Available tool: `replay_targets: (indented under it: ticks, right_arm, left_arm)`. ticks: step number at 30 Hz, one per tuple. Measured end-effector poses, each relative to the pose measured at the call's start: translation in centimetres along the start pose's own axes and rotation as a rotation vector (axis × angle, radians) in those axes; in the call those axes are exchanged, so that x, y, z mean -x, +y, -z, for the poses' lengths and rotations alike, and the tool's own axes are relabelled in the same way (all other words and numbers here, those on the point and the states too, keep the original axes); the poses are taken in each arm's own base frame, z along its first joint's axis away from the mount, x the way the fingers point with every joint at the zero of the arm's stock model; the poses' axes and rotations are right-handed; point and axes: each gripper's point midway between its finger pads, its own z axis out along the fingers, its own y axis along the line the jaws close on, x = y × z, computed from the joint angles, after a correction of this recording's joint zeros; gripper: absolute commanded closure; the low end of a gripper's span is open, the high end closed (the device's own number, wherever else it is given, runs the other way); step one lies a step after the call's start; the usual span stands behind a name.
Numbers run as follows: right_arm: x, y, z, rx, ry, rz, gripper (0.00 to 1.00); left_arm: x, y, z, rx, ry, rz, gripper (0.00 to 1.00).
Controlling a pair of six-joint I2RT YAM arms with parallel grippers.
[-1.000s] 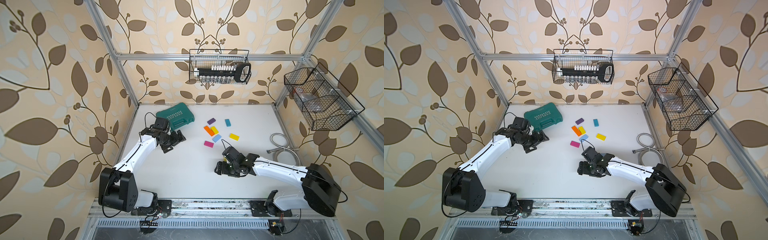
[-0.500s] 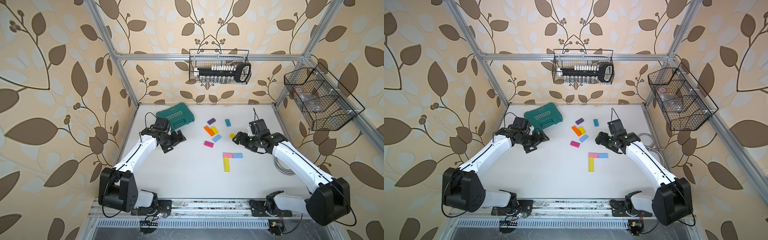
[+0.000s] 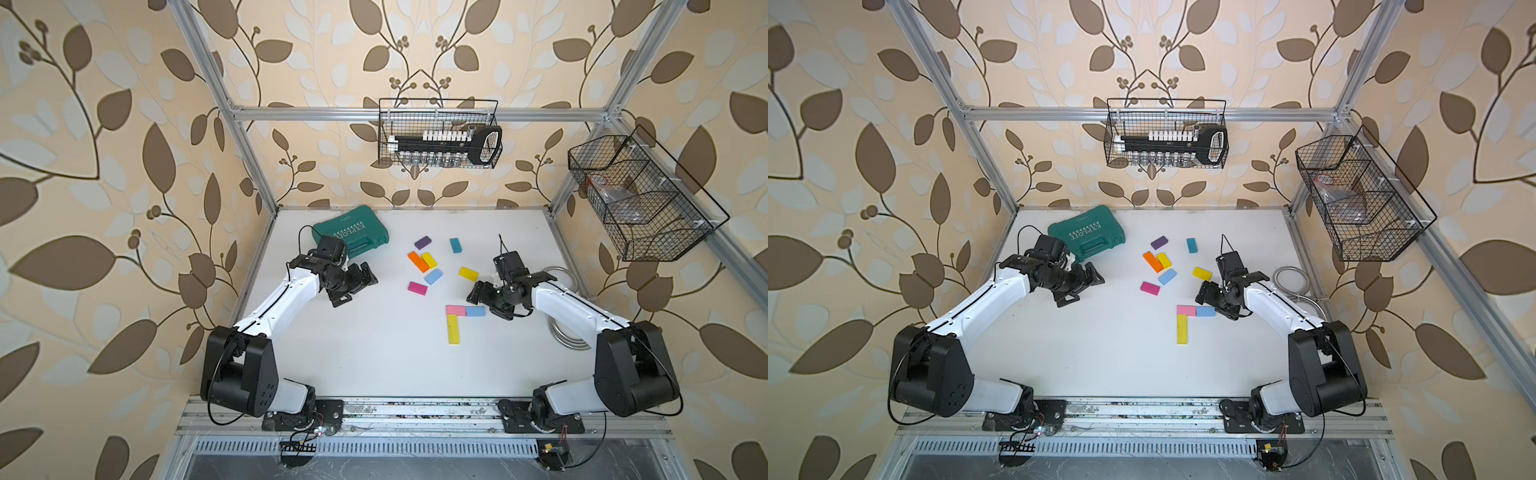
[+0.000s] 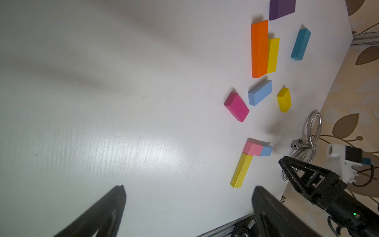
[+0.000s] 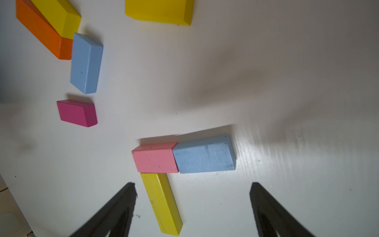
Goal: Assemble the letter c with building blocks
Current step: Assemble the building block at the center of the board.
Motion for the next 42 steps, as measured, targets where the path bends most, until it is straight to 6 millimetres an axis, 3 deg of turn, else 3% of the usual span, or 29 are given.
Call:
replay_targets:
  ticks: [7,20,42]
  right_arm:
    - [0.4,-0.9,-1.4,-0.003,-0.006,-0.02,0.14]
    - [1.2,0.2,-3.3,0.069,-0.006,-0.046,0.15]
    - [1.5,0.9,-3.5,0.127,-0.03,-0.055,0.15]
  left_arm:
    - [0.2,-0.2,0.0,-0.006,-0.006,0.0,0.01]
    - [0.0,-0.2,-0.7,0.001,0.008,-0.003,0.01]
    - [-0.2,-0.2,-0.9,0.007,0.011,0.007,0.01]
